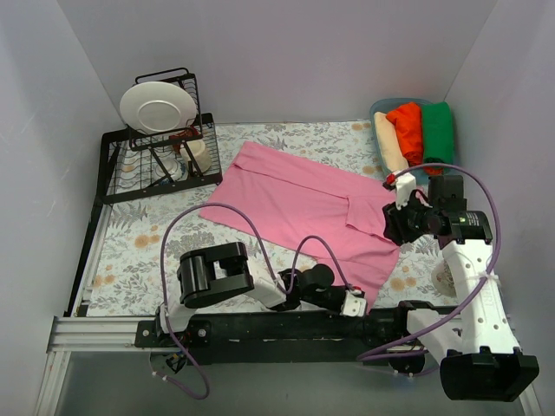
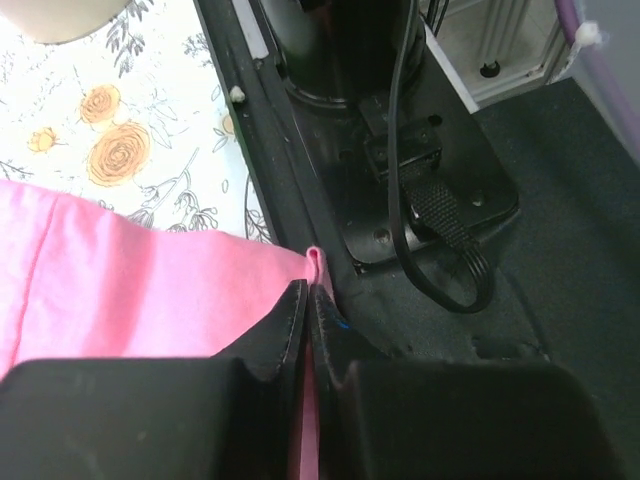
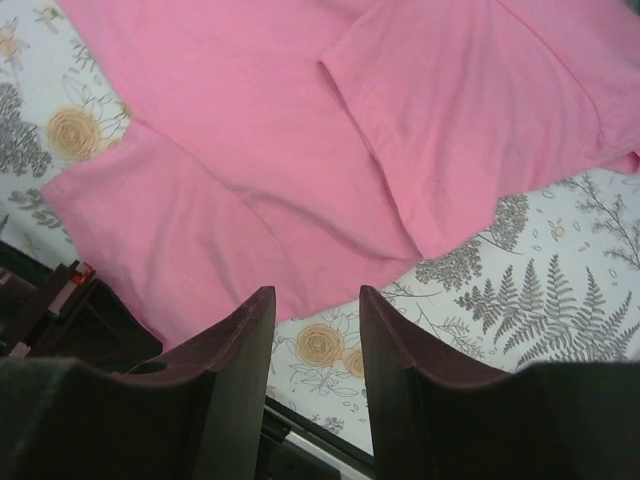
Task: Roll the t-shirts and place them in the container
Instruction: Fold the T-shirt at the center of the board.
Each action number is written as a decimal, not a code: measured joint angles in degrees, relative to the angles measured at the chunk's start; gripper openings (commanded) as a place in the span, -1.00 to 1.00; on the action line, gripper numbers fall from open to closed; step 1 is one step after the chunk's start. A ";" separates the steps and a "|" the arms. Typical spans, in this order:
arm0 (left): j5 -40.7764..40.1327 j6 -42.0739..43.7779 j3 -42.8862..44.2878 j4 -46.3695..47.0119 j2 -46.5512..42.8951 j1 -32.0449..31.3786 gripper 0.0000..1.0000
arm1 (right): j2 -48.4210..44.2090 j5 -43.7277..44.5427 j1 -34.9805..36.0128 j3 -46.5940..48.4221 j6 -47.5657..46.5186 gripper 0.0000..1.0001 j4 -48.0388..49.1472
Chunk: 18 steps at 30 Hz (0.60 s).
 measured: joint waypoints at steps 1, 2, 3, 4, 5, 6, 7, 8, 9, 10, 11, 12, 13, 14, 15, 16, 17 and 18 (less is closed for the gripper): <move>0.00 -0.46 -0.02 -0.72 -0.68 0.20 -1.00 | -0.68 -1.36 0.00 -0.66 -1.57 -0.01 -0.50; 0.11 -1.22 -0.02 -1.79 -1.73 0.52 -1.00 | -1.51 -2.69 0.00 -1.29 -3.61 0.00 -1.33; 0.28 -2.16 0.00 -2.71 -2.89 0.83 -1.00 | -2.49 -4.02 0.00 -2.10 -5.77 0.01 -2.14; 0.57 -3.15 0.07 -3.52 -4.20 1.36 -1.00 | -3.50 -5.42 0.00 -2.95 -7.82 0.04 -3.06; 0.90 -4.00 0.24 -4.39 -5.25 1.97 -1.00 | -4.09 -6.45 0.00 -3.58 -9.68 0.06 -4.17; 1.31 -5.25 0.79 -5.40 -6.43 3.04 -1.00 | -4.37 -7.91 0.00 -4.28 -12.17 0.07 -5.86; 1.55 -6.01 1.33 -5.92 -7.04 3.91 -1.00 | -4.44 -9.33 0.00 -5.05 -14.56 0.10 -7.50; 1.68 -7.04 2.08 -6.51 -7.63 5.01 -1.00 | -4.28 -10.60 0.00 -5.73 -16.79 0.10 -9.22; 1.86 -7.98 2.84 -7.17 -8.11 6.08 -1.00 | -3.91 -11.74 0.00 -6.36 -18.91 0.10 -10.78; 1.99 -8.92 3.58 -7.67 -8.44 7.19 -1.00 | -3.37 -12.85 0.00 -6.91 -21.07 0.11 -12.28; 2.03 -9.77 4.20 -7.98 -8.55 8.15 -1.00 | -2.40 -13.90 0.00 -7.48 -22.93 0.11 -13.42; 2.01 -10.51 4.70 -8.26 -8.59 9.03 -1.00 | -1.42 -14.71 0.02 -7.98 -24.37 0.11 -14.58; 2.01 -11.23 5.07 -8.57 -8.59 9.73 -1.00 | -0.48 -15.32 0.07 -8.44 -25.55 0.12 -15.43; 1.99 -11.82 5.27 -8.81 -8.59 10.21 -1.00 | 0.39 -15.87 0.09 -8.74 -26.40 0.12 -16.11; 1.99 -12.39 5.33 -8.94 -8.59 10.49 -1.00 | 1.11 -16.28 0.28 -8.94 -27.10 0.12 -16.61; 1.99 -12.83 5.38 -8.98 -8.59 10.62 -1.00 | 1.60 -16.63 0.61 -9.03 -27.65 0.12 -17.00; 1.99 -13.27 5.38 -9.01 -8.59 10.67 -1.00 | 1.95 -16.96 0.98 -9.05 -28.28 0.12 -17.22; 1.99 -13.66 5.42 -9.03 -8.59 10.69 -1.00 | 2.16 -17.31 1.51 -9.07 -28.72 0.11 -17.40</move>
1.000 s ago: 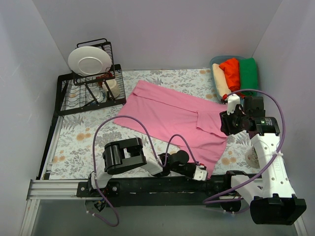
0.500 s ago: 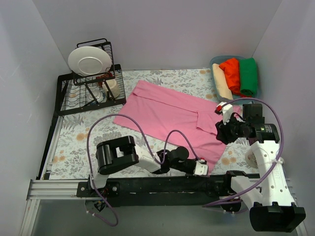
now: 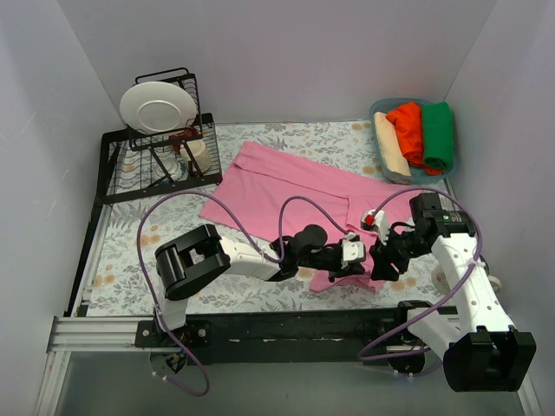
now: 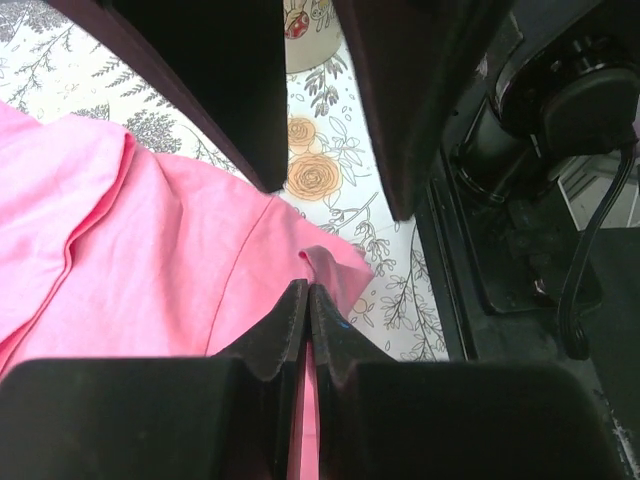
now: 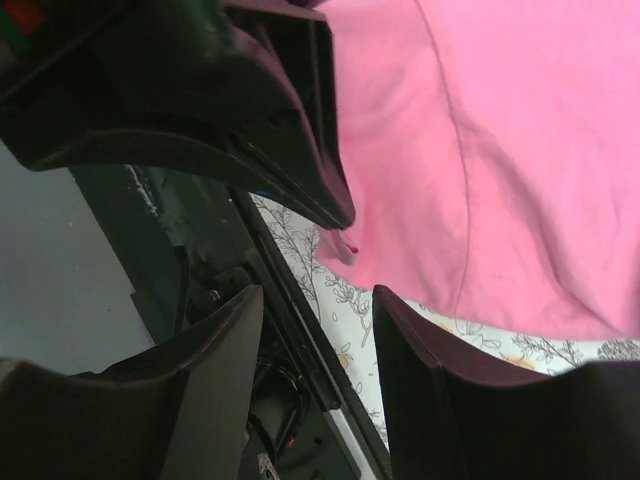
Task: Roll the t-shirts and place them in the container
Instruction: Fold the T-shirt at the center of the board.
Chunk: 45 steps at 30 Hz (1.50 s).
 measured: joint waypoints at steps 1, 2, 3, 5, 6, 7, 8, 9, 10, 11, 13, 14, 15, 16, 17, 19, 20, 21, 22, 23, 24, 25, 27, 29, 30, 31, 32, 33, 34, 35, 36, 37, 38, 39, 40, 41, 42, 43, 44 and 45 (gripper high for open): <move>0.00 -0.39 0.13 -0.02 0.04 0.02 -1.00 | 0.22 -0.26 0.55 -0.09 -0.44 0.10 -0.20; 0.00 -0.72 0.28 -0.02 0.04 0.04 -1.00 | 0.44 -0.52 0.92 -0.22 -0.92 0.11 -0.39; 0.00 -1.07 0.46 0.00 0.04 0.15 -1.00 | 0.70 -0.83 1.27 -0.44 -1.27 0.10 -0.59; 0.02 -1.62 0.85 -0.02 0.04 0.20 -1.00 | 1.18 -1.16 1.49 -1.03 -1.75 0.08 -0.76; 0.02 -1.92 1.05 0.00 0.04 0.31 -1.00 | 1.55 -1.11 1.64 -1.16 -1.88 0.08 -0.85; 0.02 -2.21 1.16 0.04 0.04 0.44 -1.00 | 1.92 -1.09 1.70 -1.22 -1.97 0.08 -0.76; 0.02 -2.47 1.25 0.07 0.04 0.55 -1.00 | 2.29 -1.14 1.81 -1.29 -1.95 0.07 -0.70; 0.02 -2.67 1.29 0.02 0.04 0.72 -1.00 | 2.56 -1.11 1.97 -1.33 -1.81 0.07 -0.61; 0.02 -2.91 1.29 0.00 0.04 0.76 -1.00 | 2.84 -0.96 2.08 -1.38 -1.51 0.05 -0.46; 0.02 -3.06 1.29 -0.02 0.04 0.85 -1.00 | 3.08 -0.85 2.21 -1.38 -1.18 0.04 -0.26; 0.02 -3.41 1.29 -0.04 0.04 1.18 -1.00 | 3.48 -0.74 2.58 -1.40 -0.66 0.03 0.33; 0.02 -3.50 1.29 -0.09 0.04 1.33 -1.00 | 3.63 -0.68 2.75 -1.40 -0.17 0.03 0.74; 0.02 -3.67 1.29 -0.15 0.04 1.44 -1.00 | 3.74 -0.59 2.91 -1.40 0.22 0.01 1.09; 0.02 -3.85 1.29 -0.22 0.04 1.51 -1.00 | 3.82 -0.48 3.08 -1.40 0.63 0.00 1.42; 0.02 -4.07 1.29 -0.35 0.04 1.60 -1.00 | 3.93 -0.33 3.19 -1.40 0.92 -0.01 1.77; 0.02 -4.46 1.29 -0.52 0.04 1.75 -1.00 | 4.15 -0.02 3.39 -1.42 1.51 -0.01 2.40; 0.04 -4.55 1.29 -0.66 0.04 1.84 -1.00 | 4.26 0.09 3.45 -1.40 1.75 -0.01 2.64; 0.04 -4.72 1.29 -0.76 0.04 1.86 -1.00 | 4.33 0.22 3.48 -1.36 1.70 -0.01 2.71; 0.09 -4.92 1.29 -0.79 0.04 1.84 -1.00 | 4.46 0.37 3.48 -1.16 1.46 0.00 2.60; 0.22 -5.11 1.29 -0.72 0.04 1.84 -1.00 | 4.57 0.74 3.48 -0.68 0.94 0.01 2.38; 0.42 -5.57 1.31 -0.39 0.04 1.84 -1.00 | 4.59 0.94 3.50 -0.20 -0.04 0.04 2.32; 0.48 -6.03 1.36 -0.07 0.04 1.84 -1.00 | 4.42 0.90 3.61 0.26 -1.42 0.06 2.25; 1.25 -6.36 1.38 1.18 0.04 1.84 -1.00 | 3.17 0.85 3.67 0.68 -3.37 0.07 2.69; 2.25 -6.49 1.46 2.71 0.04 1.46 -1.00 | 1.86 0.37 3.45 0.68 -5.62 0.06 2.73; 2.71 -6.54 1.51 3.26 0.04 1.22 -1.00 | 1.60 0.11 3.41 0.68 -6.75 0.04 2.60; 3.06 -6.64 1.53 3.65 0.04 1.05 -1.00 | 1.66 -0.33 3.41 0.70 -7.69 0.04 2.45; 3.28 -6.73 1.53 3.82 0.04 1.01 -1.00 | 1.99 -0.90 3.26 0.70 -8.81 0.05 2.27; 3.45 -6.78 1.53 3.91 0.04 1.03 -1.00 | 2.32 -1.20 3.15 0.70 -9.38 0.04 2.25; 3.50 -6.73 1.53 3.91 0.04 1.05 -1.00 | 2.67 -1.49 3.10 0.70 -9.97 0.03 2.23; 3.50 -6.69 1.53 3.91 0.04 1.05 -1.00 | 2.91 -1.68 3.04 0.70 -10.38 0.03 2.16; 3.50 -6.60 1.53 3.91 0.04 1.03 -1.00 | 3.04 -1.84 3.04 0.70 -10.71 0.01 2.03; 3.50 -6.47 1.53 3.91 0.04 1.03 -1.00 | 3.21 -1.97 3.02 0.70 -10.97 0.01 1.97; 3.43 -6.32 1.53 3.91 0.04 1.03 -1.00 | 3.41 -2.21 2.99 0.70 -11.28 0.01 1.88; 3.39 -6.25 1.53 3.91 0.04 1.05 -1.00 | 3.67 -2.38 2.97 0.70 -11.56 0.01 1.81; 3.17 -6.14 1.53 3.87 0.04 1.05 -1.00 | 3.89 -2.58 2.97 0.70 -11.78 0.00 1.79; 2.84 -5.95 1.53 3.87 0.04 1.05 -1.00 | 4.07 -2.78 2.93 0.70 -12.02 0.00 1.81; 2.45 -5.77 1.53 3.87 0.04 1.05 -1.00 | 4.22 -2.91 2.93 0.72 -12.24 0.01 1.81; 2.12 -5.57 1.53 3.87 0.04 1.05 -1.00 | 4.48 -2.95 2.93 0.87 -12.52 0.00 1.81; 1.44 -5.22 1.53 3.89 0.04 1.05 -1.00 | 4.81 -3.02 2.93 1.01 -12.83 0.00 1.84; 0.66 -4.85 1.53 3.91 0.04 1.05 -1.00 | 5.11 -3.08 2.93 1.11 -13.03 -0.02 1.90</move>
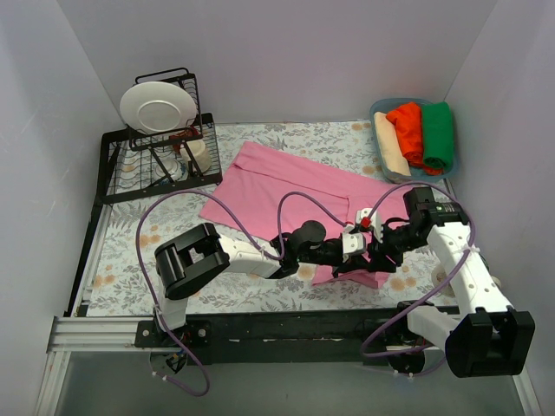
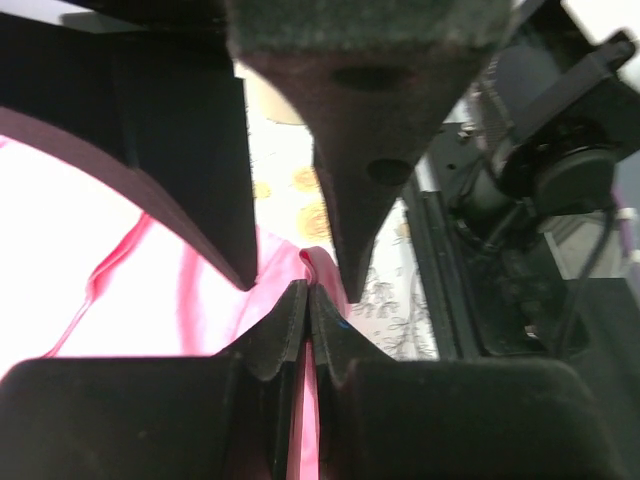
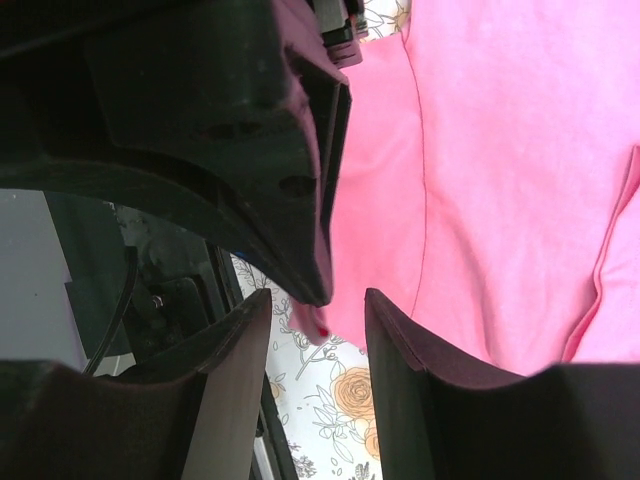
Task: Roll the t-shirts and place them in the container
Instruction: Fold the T-shirt at the center of the board.
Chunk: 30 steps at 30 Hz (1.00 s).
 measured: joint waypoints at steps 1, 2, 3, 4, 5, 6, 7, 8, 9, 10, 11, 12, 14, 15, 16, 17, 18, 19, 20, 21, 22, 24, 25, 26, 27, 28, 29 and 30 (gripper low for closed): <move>-0.74 0.39 -0.04 0.00 0.00 0.00 -1.00 | 0.31 -0.09 0.00 0.02 -0.20 -0.03 0.02; -1.68 0.81 -0.13 -0.02 0.00 0.00 -1.00 | 0.63 -0.17 0.00 0.02 -0.35 -0.05 0.04; -2.21 1.07 -0.15 -0.09 0.00 0.02 -1.00 | 0.83 -0.26 0.00 0.02 -0.39 -0.10 0.04; -2.86 1.40 -0.17 -0.15 0.00 0.04 -1.00 | 1.03 -0.39 0.00 0.02 -0.39 -0.14 0.11; -3.19 1.57 -0.20 -0.15 0.00 0.04 -1.00 | 1.16 -0.59 0.00 0.02 -0.42 -0.17 0.15; -3.45 1.77 -0.20 -0.15 0.00 0.07 -1.00 | 1.27 -0.74 0.00 0.00 -0.42 -0.23 0.17; -3.72 1.95 -0.20 -0.15 0.00 0.09 -1.00 | 1.33 -0.83 0.00 -0.04 -0.42 -0.27 0.17; -3.72 1.90 -0.20 -0.22 0.00 0.09 -1.00 | 1.42 -0.85 0.00 -0.09 -0.55 -0.30 0.31; -3.74 1.90 -0.20 -0.31 0.00 0.09 -1.00 | 1.46 -0.83 0.00 -0.17 -0.70 -0.39 0.52; -3.69 1.88 -0.20 -0.39 0.00 0.09 -1.00 | 1.51 -0.81 0.00 -0.24 -0.87 -0.43 0.63; -3.63 1.84 -0.22 -0.42 0.00 0.09 -1.00 | 1.51 -0.76 0.00 -0.31 -1.11 -0.46 0.87; -3.56 1.73 -0.24 -0.46 0.00 0.09 -1.00 | 1.51 -0.74 -0.02 -0.35 -1.31 -0.50 1.07; -3.52 1.70 -0.31 -0.66 0.00 0.09 -1.00 | 1.46 -0.74 -0.11 -0.70 -1.40 -0.50 1.49; -3.52 1.75 -0.44 -0.74 0.00 0.09 -1.00 | 1.31 -0.76 -0.15 -1.14 -1.38 -0.44 1.84; -3.48 1.84 -0.55 -0.79 0.00 0.09 -1.00 | 1.14 -0.81 -0.15 -1.55 -1.27 -0.42 2.08; -3.45 1.92 -0.68 -0.81 0.00 0.04 -1.00 | 0.85 -0.90 -0.15 -2.03 -1.14 -0.40 2.38; -3.41 2.01 -0.76 -0.85 0.00 -0.02 -1.00 | 0.48 -1.05 -0.17 -2.54 -0.85 -0.36 2.75; -3.39 2.16 -0.83 -0.96 0.00 -0.04 -1.00 | 0.02 -1.16 -0.20 -3.02 -0.48 -0.35 3.17; -3.32 2.38 -0.87 -1.16 0.00 -0.07 -1.00 | -0.39 -1.16 -0.20 -3.48 -0.11 -0.33 3.48; -3.30 2.58 -0.90 -1.29 0.00 -0.09 -1.00 | -0.72 -1.14 -0.22 -3.78 0.07 -0.33 3.65; -3.28 2.78 -0.96 -1.33 0.00 -0.11 -1.00 | -0.90 -1.16 -0.26 -3.98 0.13 -0.40 3.69; -3.30 2.97 -0.98 -1.64 0.00 -0.13 -1.00 | -0.94 -1.05 -0.26 -4.07 0.13 -0.55 3.74; -3.30 2.99 -0.98 -1.68 0.00 -0.11 -1.00 | -0.94 -0.96 -0.26 -4.07 0.13 -0.59 3.78; -3.32 2.93 -0.98 -1.73 0.00 -0.11 -1.00 | -0.94 -0.92 -0.26 -4.07 0.07 -0.62 3.87; -3.41 3.02 -1.01 -1.86 0.00 -0.11 -1.00 | -0.94 -0.74 -0.26 -4.07 0.07 -0.74 3.91; -3.54 3.04 -1.07 -1.86 0.00 -0.11 -1.00 | -0.92 -0.70 -0.26 -4.11 0.11 -0.82 3.89; -3.54 3.06 -1.09 -1.99 -0.02 -0.11 -1.00 | -0.92 -0.61 -0.26 -4.26 0.11 -0.90 4.00; -3.54 3.13 -1.14 -2.10 -0.07 -0.11 -1.00 | -0.94 -0.61 -0.28 -4.42 0.13 -0.97 3.98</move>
